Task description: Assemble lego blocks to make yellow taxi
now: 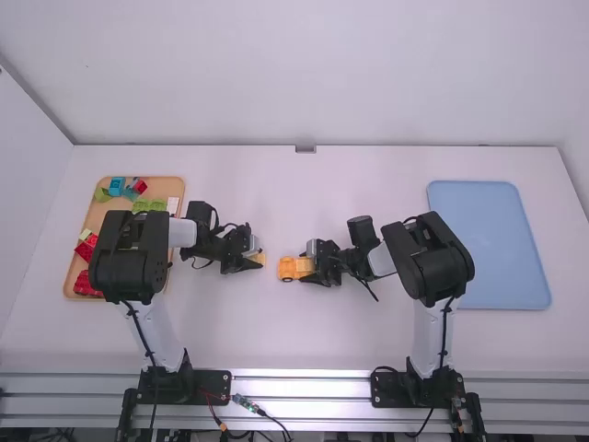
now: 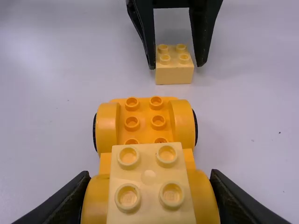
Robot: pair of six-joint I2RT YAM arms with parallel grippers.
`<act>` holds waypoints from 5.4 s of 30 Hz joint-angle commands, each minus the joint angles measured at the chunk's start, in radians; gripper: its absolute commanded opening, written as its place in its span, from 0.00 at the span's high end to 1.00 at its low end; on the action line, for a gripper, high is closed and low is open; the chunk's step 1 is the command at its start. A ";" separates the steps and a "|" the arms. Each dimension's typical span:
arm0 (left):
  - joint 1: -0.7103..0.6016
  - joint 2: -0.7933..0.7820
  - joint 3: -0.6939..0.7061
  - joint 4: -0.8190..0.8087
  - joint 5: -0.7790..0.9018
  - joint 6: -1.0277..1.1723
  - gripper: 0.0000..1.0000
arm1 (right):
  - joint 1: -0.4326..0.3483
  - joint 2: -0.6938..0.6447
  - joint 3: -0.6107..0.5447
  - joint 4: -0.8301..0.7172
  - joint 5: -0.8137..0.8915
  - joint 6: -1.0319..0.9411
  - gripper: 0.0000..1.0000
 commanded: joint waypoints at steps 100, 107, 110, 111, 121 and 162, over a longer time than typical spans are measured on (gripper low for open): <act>-0.237 -0.168 -0.167 0.295 -0.036 -0.459 0.98 | 0.023 0.105 0.105 -0.062 -0.007 0.028 0.49; -0.237 -0.168 -0.113 0.240 -0.080 -0.436 0.98 | -0.006 0.105 0.083 -0.055 -0.043 0.002 0.48; -0.238 -0.168 -0.102 0.210 -0.077 -0.392 0.98 | -0.008 0.105 0.084 -0.055 -0.041 0.018 0.48; -0.238 -0.168 -0.101 0.213 -0.077 -0.392 0.98 | -0.008 0.105 0.084 -0.055 -0.046 0.017 0.48; -0.237 -0.167 -0.155 0.333 -0.076 -0.416 0.98 | -0.006 0.105 0.083 -0.058 -0.058 0.018 0.48; -0.256 -0.069 -0.125 0.317 0.003 -0.422 0.56 | -0.006 0.105 0.086 -0.053 -0.109 0.006 0.47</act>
